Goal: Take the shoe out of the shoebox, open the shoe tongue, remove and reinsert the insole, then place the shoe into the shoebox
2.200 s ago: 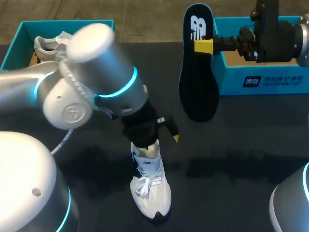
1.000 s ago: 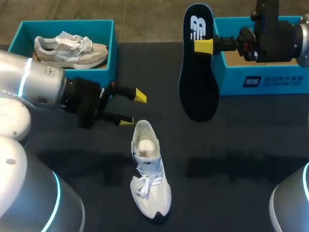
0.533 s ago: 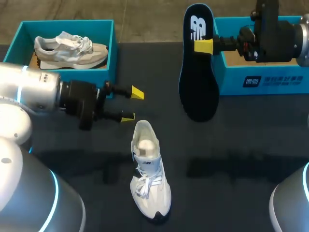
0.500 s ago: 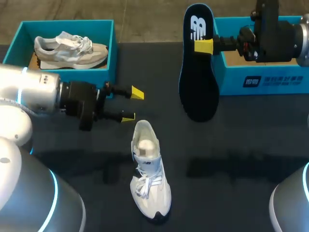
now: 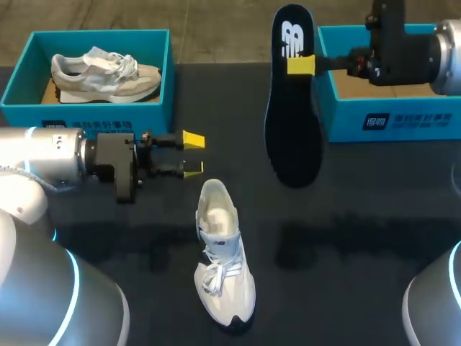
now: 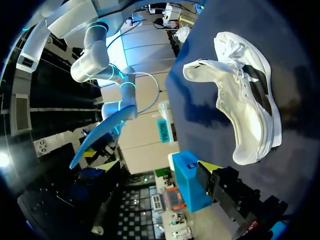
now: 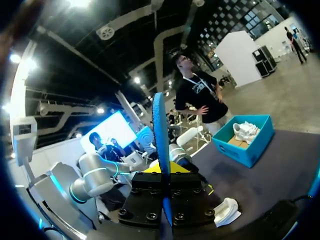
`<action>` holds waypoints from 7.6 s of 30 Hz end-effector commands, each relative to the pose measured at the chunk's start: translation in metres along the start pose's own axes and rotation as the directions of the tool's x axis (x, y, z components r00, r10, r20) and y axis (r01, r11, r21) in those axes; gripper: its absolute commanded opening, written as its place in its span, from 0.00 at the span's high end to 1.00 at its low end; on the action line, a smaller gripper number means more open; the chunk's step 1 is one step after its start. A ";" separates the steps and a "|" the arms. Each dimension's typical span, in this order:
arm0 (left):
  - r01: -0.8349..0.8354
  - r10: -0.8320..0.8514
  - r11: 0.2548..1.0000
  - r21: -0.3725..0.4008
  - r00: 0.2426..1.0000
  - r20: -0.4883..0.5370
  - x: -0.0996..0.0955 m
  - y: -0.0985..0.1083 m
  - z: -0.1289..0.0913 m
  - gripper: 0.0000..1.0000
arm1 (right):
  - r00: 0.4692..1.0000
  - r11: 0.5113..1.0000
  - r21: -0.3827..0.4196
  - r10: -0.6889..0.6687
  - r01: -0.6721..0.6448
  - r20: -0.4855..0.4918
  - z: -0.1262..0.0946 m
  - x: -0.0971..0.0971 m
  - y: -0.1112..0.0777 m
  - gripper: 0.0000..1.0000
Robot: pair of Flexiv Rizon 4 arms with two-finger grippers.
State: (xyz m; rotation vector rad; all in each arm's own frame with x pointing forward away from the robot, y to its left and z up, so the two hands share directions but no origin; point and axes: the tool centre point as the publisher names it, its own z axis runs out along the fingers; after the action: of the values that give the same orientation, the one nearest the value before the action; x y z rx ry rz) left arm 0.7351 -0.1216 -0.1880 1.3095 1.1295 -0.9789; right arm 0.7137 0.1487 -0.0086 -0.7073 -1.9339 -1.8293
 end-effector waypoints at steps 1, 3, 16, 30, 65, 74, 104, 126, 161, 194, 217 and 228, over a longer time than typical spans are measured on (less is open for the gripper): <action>-0.014 0.014 1.000 -0.009 1.000 0.019 -0.002 0.002 -0.002 0.00 | 0.998 0.997 0.037 0.066 -0.066 0.006 0.017 -0.018 0.003 1.00; -0.019 0.020 1.000 -0.012 0.999 0.027 -0.005 0.004 -0.003 0.00 | 0.995 0.993 0.062 0.100 -0.101 0.017 0.020 -0.024 0.002 1.00; -0.029 0.029 0.999 -0.015 0.999 0.042 -0.012 0.006 -0.005 0.00 | 0.985 0.980 0.099 0.167 -0.170 0.043 0.023 -0.042 -0.002 1.00; -0.026 0.027 0.999 -0.029 0.998 0.062 -0.011 0.008 -0.003 0.00 | 0.977 0.968 0.128 0.212 -0.214 0.033 0.031 -0.056 -0.004 1.00; -0.065 0.068 0.997 -0.039 0.993 0.100 -0.021 0.014 0.009 0.00 | 0.905 0.892 0.187 0.424 -0.412 -0.029 0.062 -0.130 -0.017 1.00; -0.064 0.070 0.997 -0.052 0.992 0.107 -0.024 0.021 0.012 0.00 | 0.869 0.857 0.193 0.493 -0.477 -0.041 0.068 -0.152 -0.019 1.00; -0.086 0.089 0.995 -0.047 0.994 0.067 -0.011 0.042 0.025 0.00 | 0.730 0.714 0.155 0.675 -0.683 0.109 0.072 -0.173 -0.027 1.00; -0.110 0.115 0.990 -0.093 0.992 0.056 -0.007 0.051 0.055 0.00 | 0.730 0.714 0.155 0.675 -0.683 0.109 0.072 -0.173 -0.027 1.00; -0.098 0.107 0.992 -0.082 0.989 0.105 -0.023 0.056 0.082 0.57 | 0.730 0.714 0.155 0.675 -0.683 0.109 0.072 -0.173 -0.027 1.00; -0.090 0.099 0.992 -0.086 0.990 0.104 -0.020 0.056 0.093 1.00 | 0.735 0.722 0.137 0.671 -0.678 0.099 0.070 -0.171 -0.028 0.27; -0.077 0.082 0.993 -0.090 0.995 0.059 -0.010 0.041 0.041 1.00 | 0.755 0.746 0.129 0.653 -0.654 0.052 0.053 -0.142 -0.078 0.00; -0.057 0.058 0.996 -0.067 0.998 0.017 0.000 0.036 0.020 1.00 | 0.750 0.744 0.105 0.660 -0.660 0.037 0.050 -0.128 -0.099 0.00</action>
State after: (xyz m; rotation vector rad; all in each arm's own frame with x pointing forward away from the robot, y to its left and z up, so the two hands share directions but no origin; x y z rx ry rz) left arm 0.7755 -0.1468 -0.1835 1.2616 1.0905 -0.9002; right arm 0.7691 0.1847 -0.1673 -1.1517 -1.4826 -1.2414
